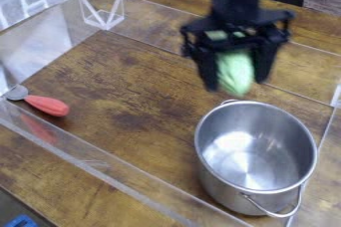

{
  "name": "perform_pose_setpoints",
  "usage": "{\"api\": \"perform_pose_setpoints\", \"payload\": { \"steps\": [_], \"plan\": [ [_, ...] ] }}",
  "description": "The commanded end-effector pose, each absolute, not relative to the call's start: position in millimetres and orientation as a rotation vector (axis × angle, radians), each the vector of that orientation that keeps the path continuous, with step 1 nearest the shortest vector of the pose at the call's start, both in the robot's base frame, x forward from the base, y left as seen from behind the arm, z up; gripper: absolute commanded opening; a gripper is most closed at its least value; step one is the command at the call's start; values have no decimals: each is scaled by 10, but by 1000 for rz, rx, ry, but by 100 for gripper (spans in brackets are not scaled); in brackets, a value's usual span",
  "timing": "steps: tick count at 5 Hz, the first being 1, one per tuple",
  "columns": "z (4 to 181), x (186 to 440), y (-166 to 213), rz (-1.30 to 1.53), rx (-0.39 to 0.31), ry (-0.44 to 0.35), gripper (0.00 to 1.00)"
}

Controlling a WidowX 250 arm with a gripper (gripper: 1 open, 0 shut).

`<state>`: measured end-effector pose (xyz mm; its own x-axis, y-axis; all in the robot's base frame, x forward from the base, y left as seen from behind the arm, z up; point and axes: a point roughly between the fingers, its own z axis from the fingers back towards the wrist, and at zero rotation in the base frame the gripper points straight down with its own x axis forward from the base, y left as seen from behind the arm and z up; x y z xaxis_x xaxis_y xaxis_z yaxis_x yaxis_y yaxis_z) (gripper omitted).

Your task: Put the green object in the silver pot

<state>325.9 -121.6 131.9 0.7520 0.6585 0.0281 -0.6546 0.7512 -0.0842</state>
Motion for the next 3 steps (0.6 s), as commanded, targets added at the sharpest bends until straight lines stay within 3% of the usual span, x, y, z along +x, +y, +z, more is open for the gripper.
{"api": "perform_pose_setpoints", "payload": {
  "steps": [1, 2, 3],
  "plan": [
    [1456, 3229, -1473, 734, -140, -117, 0],
    [1367, 3166, -1567, 750, -153, -121, 100],
    [1243, 3134, -1555, 766, -172, -125, 100]
  ]
}}
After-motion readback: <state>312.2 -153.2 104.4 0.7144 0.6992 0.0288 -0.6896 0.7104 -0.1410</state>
